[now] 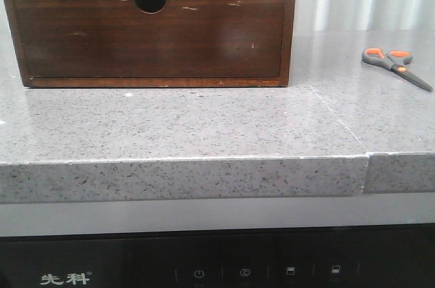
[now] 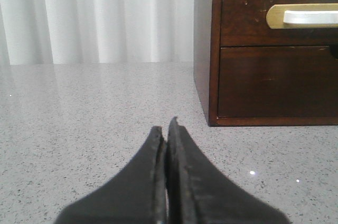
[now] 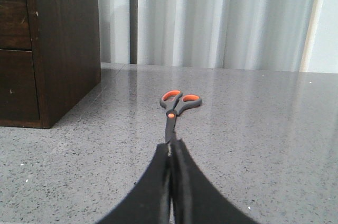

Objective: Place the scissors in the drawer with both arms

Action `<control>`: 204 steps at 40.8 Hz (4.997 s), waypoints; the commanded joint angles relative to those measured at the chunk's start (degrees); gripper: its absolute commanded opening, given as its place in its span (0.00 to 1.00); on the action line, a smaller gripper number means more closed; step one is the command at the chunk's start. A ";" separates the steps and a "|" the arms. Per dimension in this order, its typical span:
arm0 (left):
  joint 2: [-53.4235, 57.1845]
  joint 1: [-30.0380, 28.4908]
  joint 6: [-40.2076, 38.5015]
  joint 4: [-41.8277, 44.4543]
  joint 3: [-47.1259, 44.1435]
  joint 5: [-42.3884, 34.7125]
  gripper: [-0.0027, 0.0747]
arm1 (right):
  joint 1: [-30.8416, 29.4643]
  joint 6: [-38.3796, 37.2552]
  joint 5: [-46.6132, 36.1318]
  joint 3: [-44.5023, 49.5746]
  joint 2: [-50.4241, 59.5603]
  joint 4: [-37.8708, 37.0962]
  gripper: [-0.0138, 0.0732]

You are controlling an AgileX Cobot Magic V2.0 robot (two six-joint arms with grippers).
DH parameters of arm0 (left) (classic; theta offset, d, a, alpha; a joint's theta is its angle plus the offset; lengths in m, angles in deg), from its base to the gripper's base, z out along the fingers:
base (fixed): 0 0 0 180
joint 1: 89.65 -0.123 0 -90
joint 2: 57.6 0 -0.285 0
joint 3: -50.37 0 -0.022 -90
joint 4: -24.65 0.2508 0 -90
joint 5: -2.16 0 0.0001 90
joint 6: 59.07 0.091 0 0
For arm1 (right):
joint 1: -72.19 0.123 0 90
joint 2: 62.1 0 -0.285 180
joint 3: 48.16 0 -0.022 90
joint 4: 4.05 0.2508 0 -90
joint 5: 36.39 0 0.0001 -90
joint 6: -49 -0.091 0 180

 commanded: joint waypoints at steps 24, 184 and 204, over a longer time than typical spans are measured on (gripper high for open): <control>1.04 0.38 -0.07 -0.30 -1.43 -5.18 0.01 | -0.30 0.00 -4.96 0.11 1.00 -0.57 0.08; -81.55 0.38 46.34 -100.92 54.72 50.27 0.67 | -0.10 -0.01 39.48 -44.14 -43.01 -2.09 0.72; -86.08 0.38 46.34 -100.92 60.07 50.00 0.44 | -0.10 -0.01 39.53 -44.14 -43.01 -2.09 0.72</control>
